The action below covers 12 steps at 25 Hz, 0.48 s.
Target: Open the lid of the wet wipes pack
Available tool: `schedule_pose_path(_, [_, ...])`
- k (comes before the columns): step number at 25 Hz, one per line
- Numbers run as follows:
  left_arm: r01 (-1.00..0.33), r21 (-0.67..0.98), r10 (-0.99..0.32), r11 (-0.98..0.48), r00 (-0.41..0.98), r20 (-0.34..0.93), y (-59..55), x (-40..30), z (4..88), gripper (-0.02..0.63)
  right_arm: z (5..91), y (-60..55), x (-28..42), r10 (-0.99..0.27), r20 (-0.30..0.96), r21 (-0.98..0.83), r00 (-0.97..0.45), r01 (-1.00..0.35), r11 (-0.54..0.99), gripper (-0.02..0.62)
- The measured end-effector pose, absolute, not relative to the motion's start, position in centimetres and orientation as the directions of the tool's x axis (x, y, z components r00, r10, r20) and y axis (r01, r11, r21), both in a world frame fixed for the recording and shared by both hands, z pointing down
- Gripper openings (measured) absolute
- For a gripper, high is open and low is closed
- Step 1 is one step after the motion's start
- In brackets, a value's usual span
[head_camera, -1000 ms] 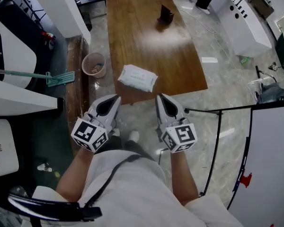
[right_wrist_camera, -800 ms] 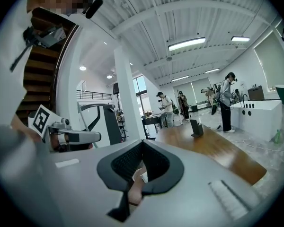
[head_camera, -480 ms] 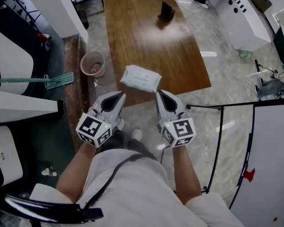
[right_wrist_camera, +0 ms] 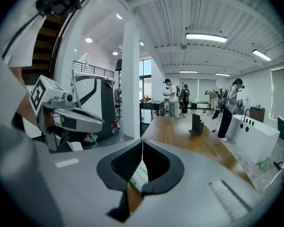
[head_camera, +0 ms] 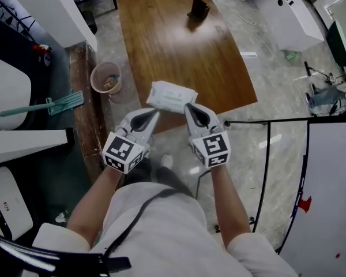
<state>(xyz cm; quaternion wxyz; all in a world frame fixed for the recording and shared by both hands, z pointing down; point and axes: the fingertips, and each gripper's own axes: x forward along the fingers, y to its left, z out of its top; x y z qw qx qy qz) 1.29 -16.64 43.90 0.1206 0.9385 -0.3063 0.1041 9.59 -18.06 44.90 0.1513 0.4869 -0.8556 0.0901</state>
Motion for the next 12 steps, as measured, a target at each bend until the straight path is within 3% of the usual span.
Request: schedule_pose_path(12, [-0.572, 0.180, -0.494, -0.800, 0.799, 0.343, -19.2, 2.0, 49.0, 0.009, 51.4, -20.6, 8.0, -0.714, 0.500, 0.026, -0.490, -0.815, 0.578, 0.077])
